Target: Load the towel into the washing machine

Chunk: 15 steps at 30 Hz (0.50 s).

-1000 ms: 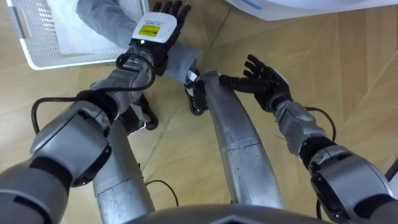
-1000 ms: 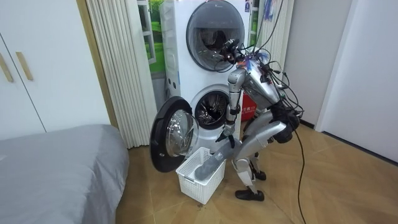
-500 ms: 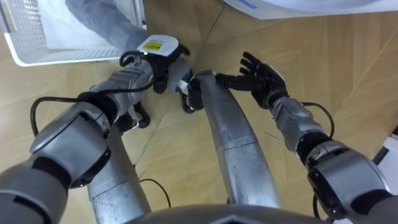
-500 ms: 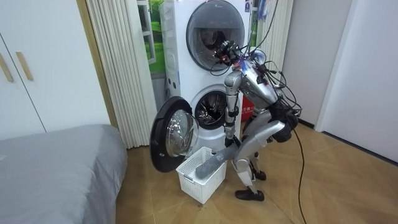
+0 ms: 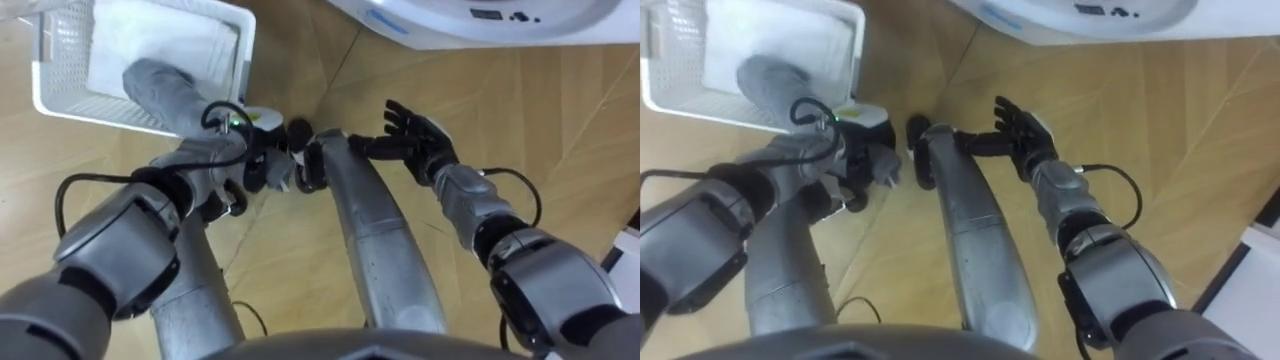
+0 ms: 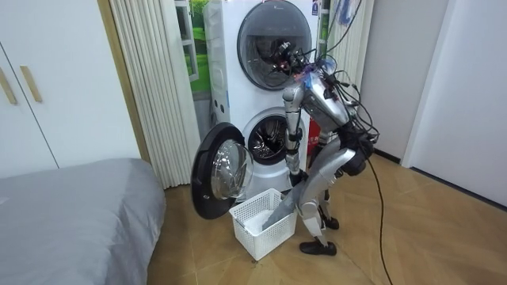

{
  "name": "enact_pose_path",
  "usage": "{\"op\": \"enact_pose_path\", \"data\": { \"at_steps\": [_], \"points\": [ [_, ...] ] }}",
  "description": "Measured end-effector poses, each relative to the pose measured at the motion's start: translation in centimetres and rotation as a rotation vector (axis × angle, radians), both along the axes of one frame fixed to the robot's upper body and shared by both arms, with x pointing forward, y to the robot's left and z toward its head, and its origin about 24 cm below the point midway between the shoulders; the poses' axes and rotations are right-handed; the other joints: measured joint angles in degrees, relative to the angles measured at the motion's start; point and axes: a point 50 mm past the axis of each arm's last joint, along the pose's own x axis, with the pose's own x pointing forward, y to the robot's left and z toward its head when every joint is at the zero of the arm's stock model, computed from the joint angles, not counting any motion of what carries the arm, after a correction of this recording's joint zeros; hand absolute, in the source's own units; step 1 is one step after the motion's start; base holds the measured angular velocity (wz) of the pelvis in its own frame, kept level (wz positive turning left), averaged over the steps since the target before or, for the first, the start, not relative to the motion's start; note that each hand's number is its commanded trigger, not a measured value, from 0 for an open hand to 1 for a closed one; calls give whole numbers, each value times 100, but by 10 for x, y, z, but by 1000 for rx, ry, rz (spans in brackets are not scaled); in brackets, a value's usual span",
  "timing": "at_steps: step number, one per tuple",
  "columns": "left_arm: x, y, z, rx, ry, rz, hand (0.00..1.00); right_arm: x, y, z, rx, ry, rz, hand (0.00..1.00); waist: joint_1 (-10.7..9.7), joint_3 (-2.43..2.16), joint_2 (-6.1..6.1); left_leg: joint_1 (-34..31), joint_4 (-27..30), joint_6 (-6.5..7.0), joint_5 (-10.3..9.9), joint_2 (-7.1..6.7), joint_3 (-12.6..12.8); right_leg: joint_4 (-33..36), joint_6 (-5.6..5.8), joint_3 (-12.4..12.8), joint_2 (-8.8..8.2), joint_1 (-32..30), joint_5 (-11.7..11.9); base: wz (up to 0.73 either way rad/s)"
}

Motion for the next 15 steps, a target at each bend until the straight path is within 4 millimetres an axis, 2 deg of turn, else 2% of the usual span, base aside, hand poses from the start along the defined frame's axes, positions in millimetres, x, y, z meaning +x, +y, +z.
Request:
{"op": "enact_pose_path", "data": {
  "at_steps": [5,9,12,15],
  "points": [
    [-5,-5,-4,3,23,-24,100,-2,-2,-2,0,15,-11,0,147,-3,2,313,-126,0,11,-38,29,-154,43,-5,-26,302,28,-1],
    [-5,-6,-4,-28,21,1,100,-4,-4,-4,6,26,-23,0,352,-8,10,619,-181,-1,11,-47,35,-179,47,-21,-41,600,30,-4],
    [-6,-4,-5,-71,7,40,100,-11,-7,-8,3,48,-19,0,466,-25,44,929,-247,-14,18,-38,-11,-302,41,-68,-12,953,57,0],
    [-5,-6,-2,-134,-37,71,100,-19,-14,-14,2,67,-35,0,604,-48,80,1279,-479,-2,79,-88,3,-503,60,-75,-35,1306,118,4]
  ]
}}
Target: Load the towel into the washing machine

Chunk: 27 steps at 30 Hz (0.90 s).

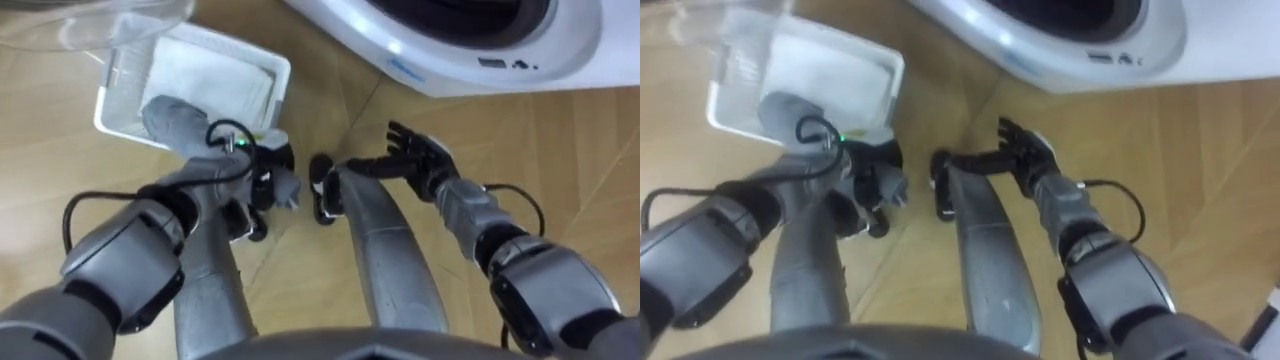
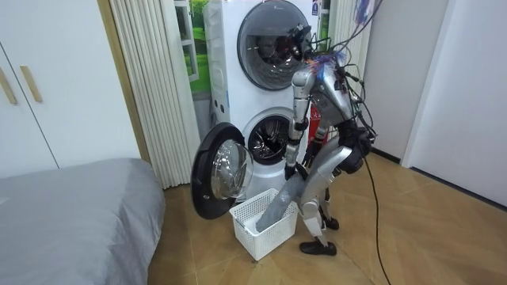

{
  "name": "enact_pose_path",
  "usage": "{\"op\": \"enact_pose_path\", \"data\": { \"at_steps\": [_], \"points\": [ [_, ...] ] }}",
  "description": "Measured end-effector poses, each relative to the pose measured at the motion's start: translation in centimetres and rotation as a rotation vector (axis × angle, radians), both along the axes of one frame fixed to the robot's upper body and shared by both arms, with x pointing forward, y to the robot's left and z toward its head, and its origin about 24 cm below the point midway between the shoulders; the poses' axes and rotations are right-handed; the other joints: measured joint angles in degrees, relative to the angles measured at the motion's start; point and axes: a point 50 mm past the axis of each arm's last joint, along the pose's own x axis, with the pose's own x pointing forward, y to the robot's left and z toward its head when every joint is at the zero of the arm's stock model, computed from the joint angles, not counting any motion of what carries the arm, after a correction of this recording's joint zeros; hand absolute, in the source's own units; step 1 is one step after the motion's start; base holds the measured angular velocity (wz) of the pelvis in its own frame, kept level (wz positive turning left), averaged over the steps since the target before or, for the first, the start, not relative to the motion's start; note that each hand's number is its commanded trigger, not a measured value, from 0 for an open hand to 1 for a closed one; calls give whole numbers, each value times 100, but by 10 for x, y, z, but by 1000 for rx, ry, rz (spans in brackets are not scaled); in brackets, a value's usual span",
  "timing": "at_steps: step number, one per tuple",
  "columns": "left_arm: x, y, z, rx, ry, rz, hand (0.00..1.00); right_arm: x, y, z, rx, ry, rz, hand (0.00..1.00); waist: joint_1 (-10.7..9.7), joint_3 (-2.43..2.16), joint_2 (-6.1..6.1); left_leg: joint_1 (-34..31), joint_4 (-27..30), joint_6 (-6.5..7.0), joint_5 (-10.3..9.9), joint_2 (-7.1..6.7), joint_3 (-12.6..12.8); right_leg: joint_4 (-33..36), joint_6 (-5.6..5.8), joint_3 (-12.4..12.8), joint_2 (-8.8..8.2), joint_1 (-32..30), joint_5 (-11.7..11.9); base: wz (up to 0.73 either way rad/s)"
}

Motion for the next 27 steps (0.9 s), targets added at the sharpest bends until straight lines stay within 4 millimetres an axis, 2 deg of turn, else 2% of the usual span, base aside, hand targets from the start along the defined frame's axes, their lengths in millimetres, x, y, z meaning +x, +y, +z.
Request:
{"op": "enact_pose_path", "data": {
  "at_steps": [1,4,5,11,17,22,27],
  "points": [
    [2,-2,2,-30,-22,16,100,-2,-4,-1,-3,0,-12,0,79,-8,13,131,-114,2,42,-22,7,-115,10,-1,-1,126,56,3],
    [5,-3,10,-174,-77,113,100,-10,-11,-6,-26,23,-21,0,130,-33,83,392,-430,27,214,-106,3,-419,53,-17,-20,414,189,6],
    [7,-4,14,-232,-93,145,100,-13,-13,-7,-36,30,-17,0,211,-33,85,470,-468,19,229,-98,6,-488,39,-29,-12,502,225,-3],
    [20,-7,35,-564,-117,337,100,-10,-13,-5,-53,18,7,0,390,-35,90,575,-510,15,255,-110,-48,-547,38,-107,-30,650,231,4],
    [22,-17,48,-1000,36,499,100,-1,-6,2,-80,-30,62,0,448,-36,88,620,-521,16,261,-130,-130,-579,40,-217,-68,758,223,7],
    [16,-29,47,-1238,178,539,100,-1,3,2,-86,-41,84,0,450,-45,77,691,-602,10,297,-175,-234,-715,38,-329,-90,922,224,10],
    [2,-42,41,-1382,312,534,100,-4,9,0,-51,-33,84,0,542,-115,-24,789,-671,6,300,-178,-239,-826,49,-353,-80,1041,235,2]
  ]
}}
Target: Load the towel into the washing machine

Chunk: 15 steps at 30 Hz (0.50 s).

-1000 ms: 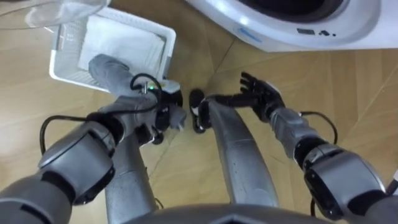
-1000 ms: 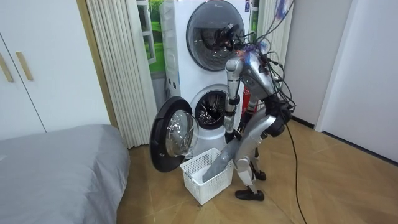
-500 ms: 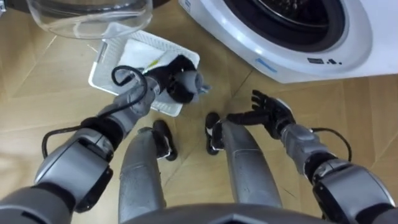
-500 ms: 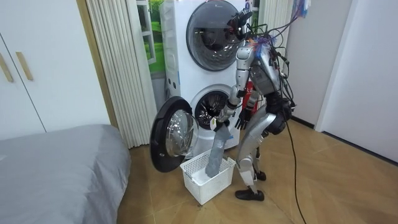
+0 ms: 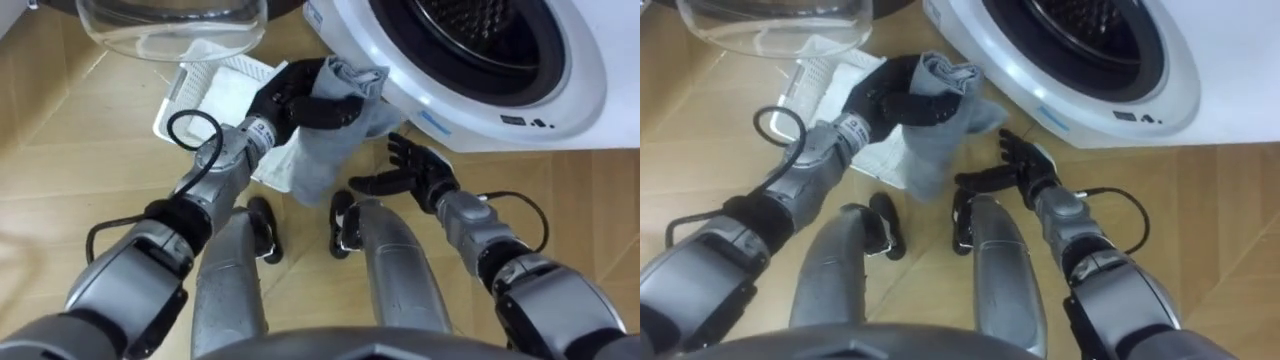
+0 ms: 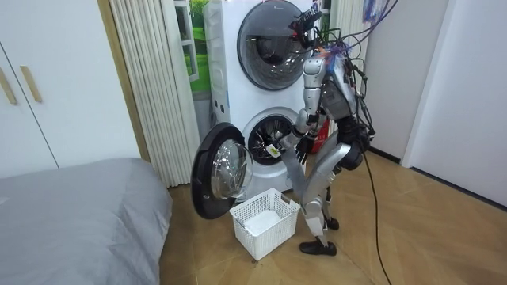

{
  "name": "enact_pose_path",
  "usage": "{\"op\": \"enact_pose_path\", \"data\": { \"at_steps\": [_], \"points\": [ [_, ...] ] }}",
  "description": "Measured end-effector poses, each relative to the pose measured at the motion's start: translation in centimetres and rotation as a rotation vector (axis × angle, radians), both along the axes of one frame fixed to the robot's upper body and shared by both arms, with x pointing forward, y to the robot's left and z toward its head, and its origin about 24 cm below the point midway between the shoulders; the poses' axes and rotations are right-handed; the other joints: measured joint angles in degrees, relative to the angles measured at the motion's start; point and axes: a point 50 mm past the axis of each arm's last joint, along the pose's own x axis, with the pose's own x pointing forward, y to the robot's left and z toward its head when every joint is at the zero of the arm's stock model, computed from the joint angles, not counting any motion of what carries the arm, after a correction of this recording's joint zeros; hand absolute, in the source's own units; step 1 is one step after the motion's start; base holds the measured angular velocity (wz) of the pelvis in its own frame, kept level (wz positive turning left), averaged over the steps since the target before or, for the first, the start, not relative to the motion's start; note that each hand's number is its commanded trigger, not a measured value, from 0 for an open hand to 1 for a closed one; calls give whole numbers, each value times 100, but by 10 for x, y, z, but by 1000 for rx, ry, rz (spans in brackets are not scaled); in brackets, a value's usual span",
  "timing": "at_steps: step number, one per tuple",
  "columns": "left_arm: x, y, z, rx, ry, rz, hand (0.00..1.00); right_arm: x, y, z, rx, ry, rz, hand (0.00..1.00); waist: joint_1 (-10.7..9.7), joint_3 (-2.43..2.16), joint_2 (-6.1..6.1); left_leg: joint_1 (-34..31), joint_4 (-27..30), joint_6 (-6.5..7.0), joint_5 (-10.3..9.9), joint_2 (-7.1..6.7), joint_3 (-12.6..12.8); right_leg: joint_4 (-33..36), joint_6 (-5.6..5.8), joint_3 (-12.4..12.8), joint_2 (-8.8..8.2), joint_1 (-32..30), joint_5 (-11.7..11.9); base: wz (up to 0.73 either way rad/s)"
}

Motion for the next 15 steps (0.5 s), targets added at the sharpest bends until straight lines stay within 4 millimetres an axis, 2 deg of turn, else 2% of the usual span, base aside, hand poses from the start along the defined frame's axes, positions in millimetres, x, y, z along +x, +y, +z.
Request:
{"op": "enact_pose_path", "data": {
  "at_steps": [3,9,11,15],
  "points": [
    [-8,-4,-4,-27,15,-43,100,-3,-1,-2,-14,7,4,0,7,-51,-78,14,-2,0,0,3,-2,-2,3,-8,3,23,2,1],
    [-8,-8,1,-50,11,-52,100,-11,-2,-6,-13,13,-15,0,8,-56,-76,25,37,-1,0,11,-74,-27,5,-53,26,97,8,3],
    [-8,-9,3,-60,4,-57,100,-12,-2,-6,-5,9,-27,0,11,-80,-69,31,39,0,0,10,-81,-28,7,-52,29,104,22,0],
    [-8,-13,9,-86,-9,-66,100,-15,-3,-8,-6,9,-31,0,15,-93,-55,38,43,0,6,10,-93,-31,5,-61,33,120,32,0]
  ]
}}
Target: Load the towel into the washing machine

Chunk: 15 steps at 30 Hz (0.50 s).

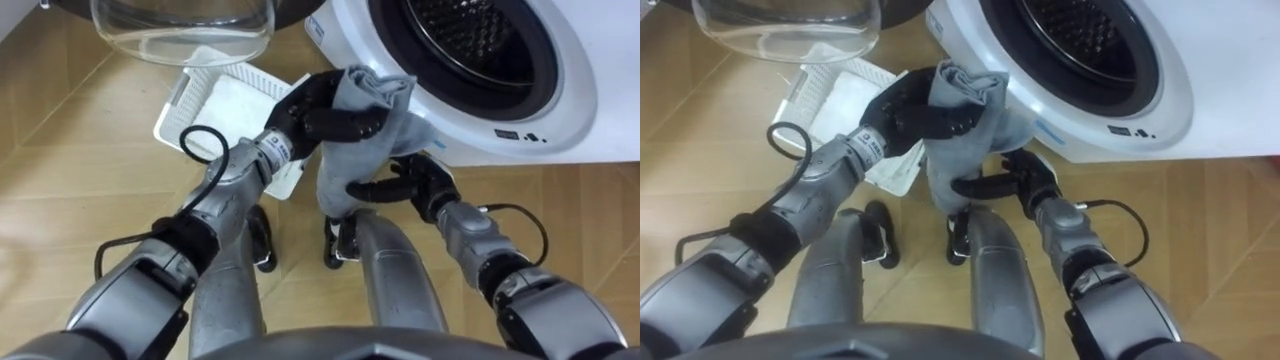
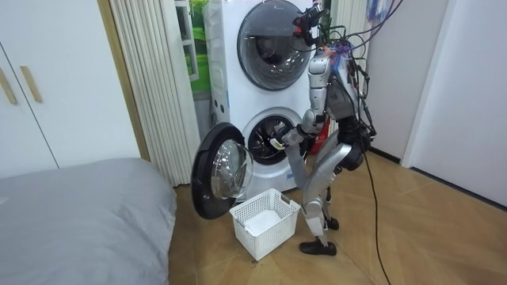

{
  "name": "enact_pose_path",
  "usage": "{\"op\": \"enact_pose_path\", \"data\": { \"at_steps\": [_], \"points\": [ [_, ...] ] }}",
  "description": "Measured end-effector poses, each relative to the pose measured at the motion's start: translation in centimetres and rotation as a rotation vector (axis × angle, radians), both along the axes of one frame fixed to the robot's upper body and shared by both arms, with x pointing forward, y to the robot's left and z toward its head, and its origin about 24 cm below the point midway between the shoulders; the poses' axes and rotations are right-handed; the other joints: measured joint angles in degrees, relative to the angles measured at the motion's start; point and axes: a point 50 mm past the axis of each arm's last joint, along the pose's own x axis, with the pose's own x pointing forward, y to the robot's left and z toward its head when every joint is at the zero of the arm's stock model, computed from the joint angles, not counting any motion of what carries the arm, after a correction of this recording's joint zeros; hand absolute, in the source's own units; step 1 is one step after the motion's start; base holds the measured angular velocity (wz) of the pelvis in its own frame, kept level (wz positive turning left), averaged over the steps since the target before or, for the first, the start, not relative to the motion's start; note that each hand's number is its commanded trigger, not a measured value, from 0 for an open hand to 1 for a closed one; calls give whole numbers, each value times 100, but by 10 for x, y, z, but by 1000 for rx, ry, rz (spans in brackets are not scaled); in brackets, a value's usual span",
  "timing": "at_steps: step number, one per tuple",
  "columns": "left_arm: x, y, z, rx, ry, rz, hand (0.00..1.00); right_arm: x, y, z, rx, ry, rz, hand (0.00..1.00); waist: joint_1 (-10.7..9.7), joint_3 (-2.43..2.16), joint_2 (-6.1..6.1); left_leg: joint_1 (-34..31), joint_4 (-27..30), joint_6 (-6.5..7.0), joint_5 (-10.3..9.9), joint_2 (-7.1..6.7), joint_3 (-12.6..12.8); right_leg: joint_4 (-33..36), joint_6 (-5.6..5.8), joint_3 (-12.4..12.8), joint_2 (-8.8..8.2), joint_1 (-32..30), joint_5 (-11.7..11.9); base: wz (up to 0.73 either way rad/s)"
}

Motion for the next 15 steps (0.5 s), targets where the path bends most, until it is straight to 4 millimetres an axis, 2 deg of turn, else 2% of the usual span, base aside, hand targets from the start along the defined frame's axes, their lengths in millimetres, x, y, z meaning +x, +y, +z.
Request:
{"op": "enact_pose_path", "data": {
  "at_steps": [2,8,12,13,14,15],
  "points": [
    [0,-6,3,-68,15,-2,100,-3,0,-2,-7,14,-8,0,25,-16,25,4,-3,0,1,-4,-8,-6,0,-16,-5,15,0,0],
    [-4,-27,5,-265,100,12,100,-6,9,-5,-18,35,7,0,67,-26,42,110,-77,-2,23,-39,-7,-30,1,-16,-33,98,0,0],
    [-9,-26,0,-309,145,30,100,-7,7,-6,-22,47,4,2,63,-29,38,188,-177,-24,71,-49,-7,-100,-11,-18,-26,163,11,1],
    [-11,-25,-2,-322,159,38,100,-7,7,-7,-26,50,8,69,47,-30,35,210,-210,-31,86,-65,-14,-110,-11,-21,-34,179,11,4],
    [-12,-24,-4,-342,173,51,100,-7,7,-6,-34,48,16,92,38,-30,35,214,-220,-38,90,-62,-14,-117,-13,-22,-31,179,12,0],
    [-12,-24,-4,-351,180,56,100,-7,7,-6,-38,47,21,100,34,-30,34,213,-225,-41,92,-60,-15,-121,-16,-23,-28,177,13,0]
  ]
}}
